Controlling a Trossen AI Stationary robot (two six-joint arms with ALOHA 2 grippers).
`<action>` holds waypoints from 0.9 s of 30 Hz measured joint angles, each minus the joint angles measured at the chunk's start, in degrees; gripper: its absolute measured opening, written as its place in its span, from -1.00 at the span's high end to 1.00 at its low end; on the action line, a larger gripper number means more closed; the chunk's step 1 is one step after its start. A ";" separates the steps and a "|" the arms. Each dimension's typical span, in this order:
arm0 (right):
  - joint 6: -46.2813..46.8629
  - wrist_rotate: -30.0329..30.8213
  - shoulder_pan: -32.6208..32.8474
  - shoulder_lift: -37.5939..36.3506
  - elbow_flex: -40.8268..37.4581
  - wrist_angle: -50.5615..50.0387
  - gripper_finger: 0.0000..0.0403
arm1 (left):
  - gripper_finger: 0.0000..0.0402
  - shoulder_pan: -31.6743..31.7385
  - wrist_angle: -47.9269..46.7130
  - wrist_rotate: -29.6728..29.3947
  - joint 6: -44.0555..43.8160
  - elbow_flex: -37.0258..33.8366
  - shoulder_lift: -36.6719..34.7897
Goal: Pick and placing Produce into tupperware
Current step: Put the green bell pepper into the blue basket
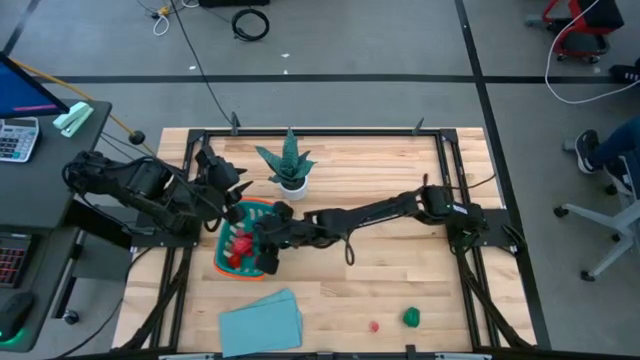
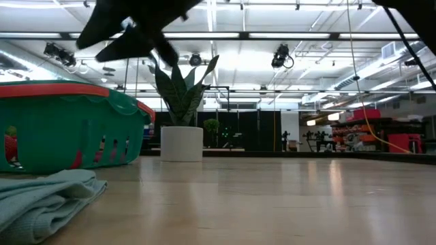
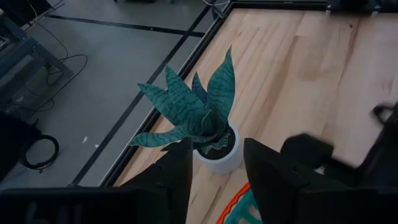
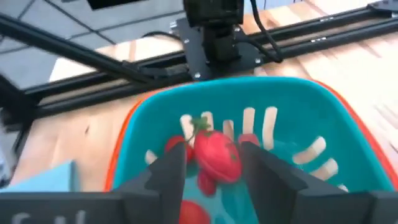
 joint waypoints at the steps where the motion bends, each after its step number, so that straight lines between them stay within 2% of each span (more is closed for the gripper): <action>1: 0.27 -0.37 0.15 -0.99 0.01 -2.41 0.15 | 0.23 0.00 -0.01 0.00 -0.02 0.00 0.00; 6: 7.42 -9.69 1.87 -7.71 0.01 -26.03 0.09 | 0.22 0.00 -0.01 0.00 -3.01 0.00 0.14; 8: 12.14 -13.53 4.05 -10.60 0.01 -37.00 0.10 | 0.24 0.00 -0.03 0.03 -2.99 0.00 0.40; 10: 15.75 -14.62 7.56 -12.99 0.01 -46.73 0.11 | 0.25 -0.07 0.02 0.11 -3.04 0.00 0.63; 13: 21.29 -10.97 14.16 -16.24 -0.04 -56.09 0.13 | 0.25 -0.07 0.08 0.10 -3.02 0.00 1.66; 16: 27.91 -4.72 22.29 -19.08 -0.04 -60.32 0.14 | 0.23 -0.07 0.10 0.13 -2.99 0.00 3.21; 20: 34.20 6.43 34.32 -20.32 -0.04 -60.83 0.15 | 0.20 -0.07 0.14 0.51 -2.99 0.00 5.93; 23: 34.70 14.21 42.03 -20.35 -0.04 -60.89 0.15 | 0.20 -0.07 0.15 0.63 -3.27 0.00 8.09; 27: 34.62 16.85 49.90 -19.59 -0.06 -60.60 0.15 | 0.20 -0.07 0.21 0.66 -4.46 0.00 11.28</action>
